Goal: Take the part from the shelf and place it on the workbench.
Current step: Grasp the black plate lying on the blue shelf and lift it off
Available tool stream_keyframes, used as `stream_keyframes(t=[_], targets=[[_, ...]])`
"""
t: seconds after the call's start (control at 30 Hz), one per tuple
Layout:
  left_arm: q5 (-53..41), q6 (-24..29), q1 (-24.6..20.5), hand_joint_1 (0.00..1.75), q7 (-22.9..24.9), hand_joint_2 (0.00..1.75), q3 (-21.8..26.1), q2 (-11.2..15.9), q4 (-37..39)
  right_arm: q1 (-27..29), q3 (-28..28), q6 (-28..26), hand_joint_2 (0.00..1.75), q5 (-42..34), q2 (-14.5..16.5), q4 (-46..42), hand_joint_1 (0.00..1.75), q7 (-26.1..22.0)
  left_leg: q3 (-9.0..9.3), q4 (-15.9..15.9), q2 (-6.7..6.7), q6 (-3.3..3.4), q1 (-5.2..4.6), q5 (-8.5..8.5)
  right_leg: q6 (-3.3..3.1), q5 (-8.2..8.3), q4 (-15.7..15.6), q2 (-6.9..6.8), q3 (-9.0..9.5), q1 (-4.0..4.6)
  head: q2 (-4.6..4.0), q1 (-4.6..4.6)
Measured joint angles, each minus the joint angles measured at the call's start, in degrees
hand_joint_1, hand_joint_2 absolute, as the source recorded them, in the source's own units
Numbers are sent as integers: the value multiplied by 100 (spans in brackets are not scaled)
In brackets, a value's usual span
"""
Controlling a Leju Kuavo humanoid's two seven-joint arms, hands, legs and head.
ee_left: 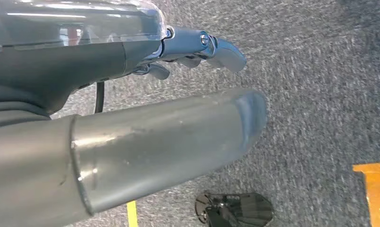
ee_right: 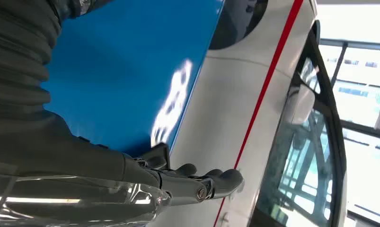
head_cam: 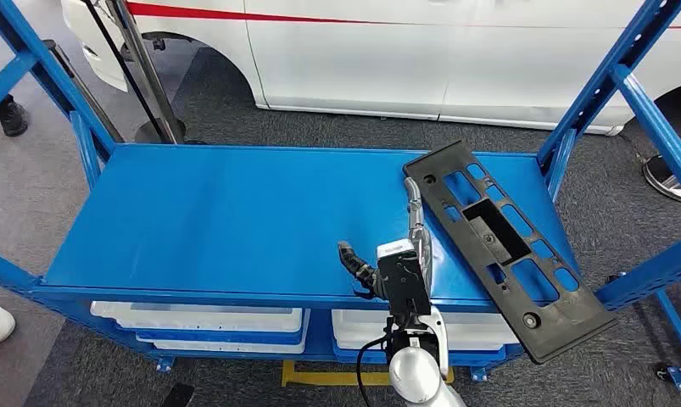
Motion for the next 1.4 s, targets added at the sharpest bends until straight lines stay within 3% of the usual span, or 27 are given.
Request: stream_keyframes(t=[0.13, 0.2, 0.27, 0.3, 0.33, 0.37, 0.43, 0.47, 0.5, 0.63, 0.7, 0.77, 0.8, 0.83, 0.87, 0.9, 0.97, 1.03, 1.1, 1.17, 1.2, 1.3, 1.33, 1.37, 1.4], targets=[[25, 14, 2, 0, 7, 0, 10, 16, 0, 78, -19, -273, 175, 383, -5, -179, 0, 129, -12, 41, 5, -93, 1, -60, -66, 36, -70, 0, 25, -41, 0, -1], [40, 24, 4, 0, 4, 0, 14, 29, 0, 124, -25, -466, 175, 548, -4, -323, 0, 105, -197, 489, 4, -140, 12, -351, -116, 61, -122, -16, 59, -71, 0, -2], [45, 38, 18, 0, 1, 0, 17, 32, 0, 214, -39, -620, 175, 509, -3, -488, 0, -14, -520, 1227, 5, -181, 23, -697, -138, 57, -115, -25, 60, -64, 0, -1], [47, 49, 30, 0, -1, 0, 20, 34, 0, 273, -47, -671, 175, 465, -4, -574, 0, -73, -635, 1484, 6, -199, 30, -766, -141, 51, -106, -25, 59, -62, 0, -2], [49, 62, 43, 0, -1, 0, 22, 39, 0, 333, -53, -718, 175, 448, -4, -664, 0, -113, -660, 1545, 7, -211, 37, -723, -142, 44, -96, -21, 59, -63, 0, -2], [50, 74, 53, 0, -1, 0, 24, 44, 0, 387, -58, -765, 175, 481, -5, -758, 0, -129, -580, 1382, 8, -217, 46, -577, -137, 35, -82, -15, 62, -66, 0, -2], [49, 89, 59, 0, -1, 0, 25, 54, 0, 481, -85, -862, 175, 767, -5, -938, 0, -84, -214, 637, 9, -212, 60, -203, -102, 3, -45, -2, 70, -67, 0, -2], [45, 91, 58, 0, -2, 0, 25, 56, 0, 524, -120, -901, 175, 1041, -5, -1017, 0, -35, -55, 305, 5, -194, 55, -96, -76, -13, -16, 1, 62, -58, 0, -1], [36, 91, 58, 0, -2, 0, 26, 57, 0, 568, -177, -927, 175, 1410, -3, -1083, 0, 24, 38, 102, -1, -171, 45, -56, -46, -21, 1, 3, 51, -50, 0, 0], [-12, 90, 82, 0, 4, 0, 29, 54, 0, 715, -654, -958, 175, 3046, 50, -1264, 0, 261, 63, -10, -11, -39, 41, -34, 61, -46, 33, 2, 25, -45, 0, 2], [-44, 89, 71, 0, 14, 0, 29, 51, 0, 729, -950, -960, 175, 3794, 64, -1316, 0, 424, 66, -47, -1, 40, 62, 1, 113, -298, 407, 2, -135, -58, 0, 2], [-71, 88, 61, 0, 29, 0, 29, 52, 0, 740, -1237, -960, 175, 4587, 61, -1340, 0, 663, 52, -46, 7, 79, 54, 8, 157, -672, 1154, 0, -477, -69, 0, 2], [-76, 88, 60, 0, 38, 0, 29, 53, 0, 749, -1354, -960, 175, 4890, 54, -1338, 0, 799, 45, -42, 10, 82, 50, 9, 170, -785, 1472, -1, -628, -76, 0, 2], [-84, 88, 60, 0, 48, 0, 29, 54, 0, 761, -1477, -959, 175, 5182, 37, -1327, 0, 969, 41, -37, 11, 83, 48, 9, 176, -793, 1623, -1, -702, -81, 0, 2], [-89, 87, 59, 0, 57, 0, 29, 54, 0, 771, -1594, -959, 175, 5419, 15, -1311, 0, 1131, 42, -31, 8, 82, 46, 8, 172, -682, 1543, -2, -662, -85, 0, 2], [-97, 85, 57, 0, 63, 0, 29, 51, 0, 777, -1694, -959, 175, 5596, -10, -1294, 0, 1275, 47, -26, 4, 78, 45, 5, 156, -484, 1243, -2, -512, -88, 0, 2], [-114, 81, 49, 0, 69, 0, 29, 41, 0, 777, -1831, -959, 175, 5833, -93, -1252, 0, 1597, 54, -14, -2, 55, 30, -5, 103, -122, 417, -6, -111, -74, 0, 2], [-131, 78, 31, 0, 79, 0, 29, 34, 0, 749, -1813, -959, 175, 5969, -303, -1146, 0, 2223, 41, -15, -3, 10, 12, -2, 68, -24, 2, -7, 70, -46, 0, 0], [-148, 73, 9, 0, 97, 0, 28, 33, 0, 671, -1641, -957, 175, 6034, -655, -902, 0, 3138, 40, -37, -4, -47, 3, 13, 38, -13, -38, -2, 71, -42, 0, 0], [-161, 59, -12, 0, 111, 0, 27, 34, 0, 541, -1359, -915, 175, 6051, -982, -569, 0, 3914, -2, 66, -3, -97, 9, -79, -30, 29, -96, -9, 85, -74, 0, 0], [-165, 46, -25, 0, 116, 0, 27, 33, 0, 463, -1175, -849, 175, 6056, -1124, -386, 0, 4167, -90, 264, -3, -117, 12, -210, -65, 51, -124, -14, 88, -92, 0, -1], [-174, 11, -54, 0, 126, 0, 26, 31, 0, 291, -630, -610, 175, 6062, -1474, 106, 0, 4446, -582, 1330, -1, -152, 20, -726, -101, 64, -121, -29, 64, -80, 0, -2], [-176, 8, -54, 0, 129, 0, 26, 32, 0, 260, -515, -574, 175, 6062, -1565, 231, 0, 4452, -679, 1541, -1, -157, 20, -766, -104, 62, -111, -35, 58, -72, 0, -2], [-176, 8, -50, 0, 132, 0, 27, 34, 0, 232, -428, -552, 175, 6062, -1641, 337, 0, 4454, -672, 1536, -1, -153, 20, -692, -104, 57, -100, -39, 55, -67, 0, -2], [-176, 8, -49, 0, 134, 0, 27, 36, 0, 198, -359, -531, 175, 6062, -1706, 426, 0, 4455, -559, 1309, -1, -140, 20, -519, -100, 50, -90, -39, 58, -64, 0, -2]])
